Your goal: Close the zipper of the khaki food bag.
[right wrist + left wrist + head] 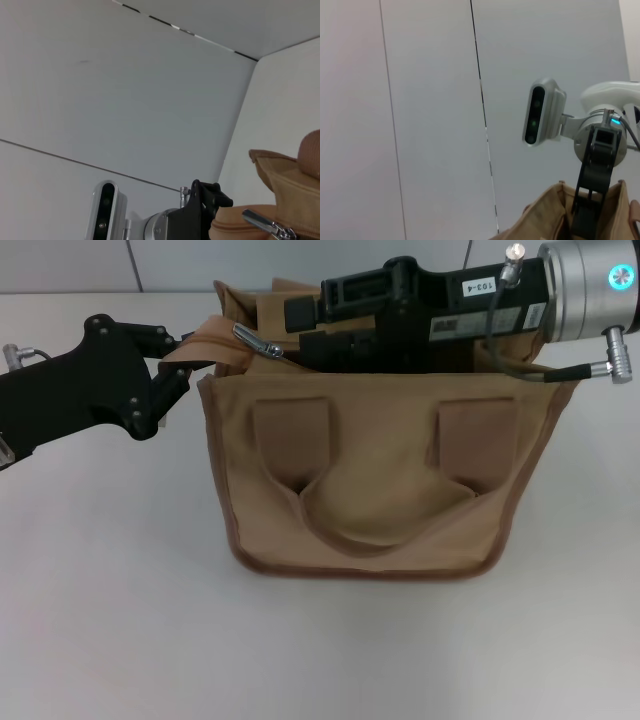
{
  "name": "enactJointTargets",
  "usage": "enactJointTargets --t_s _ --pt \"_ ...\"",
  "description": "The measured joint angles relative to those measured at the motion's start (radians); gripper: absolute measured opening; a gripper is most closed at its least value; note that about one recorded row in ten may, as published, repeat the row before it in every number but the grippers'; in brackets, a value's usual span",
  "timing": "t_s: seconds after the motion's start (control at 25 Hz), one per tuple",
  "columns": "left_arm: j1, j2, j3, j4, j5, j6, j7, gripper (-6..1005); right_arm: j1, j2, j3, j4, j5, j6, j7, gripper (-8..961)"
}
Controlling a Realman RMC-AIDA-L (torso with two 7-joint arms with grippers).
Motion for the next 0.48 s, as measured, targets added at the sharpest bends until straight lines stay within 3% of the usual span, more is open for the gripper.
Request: enactJointTargets --t_s 0.2,0.32,0.48 --pt "-0.001 -0.002 0.000 0.000 -0.002 0.005 0.000 18 0.001 0.007 0.000 0.021 -0.002 0.017 0.016 611" --pt "-0.001 -0.002 0.000 0.002 -0.003 0.012 0.000 18 -0.003 0.013 0.000 0.030 -0.002 0.034 0.027 416" --pt "0.000 -0.004 0.000 0.009 -0.003 0.019 0.001 18 -0.003 0.021 0.000 0.043 -0.005 0.049 0.035 418"
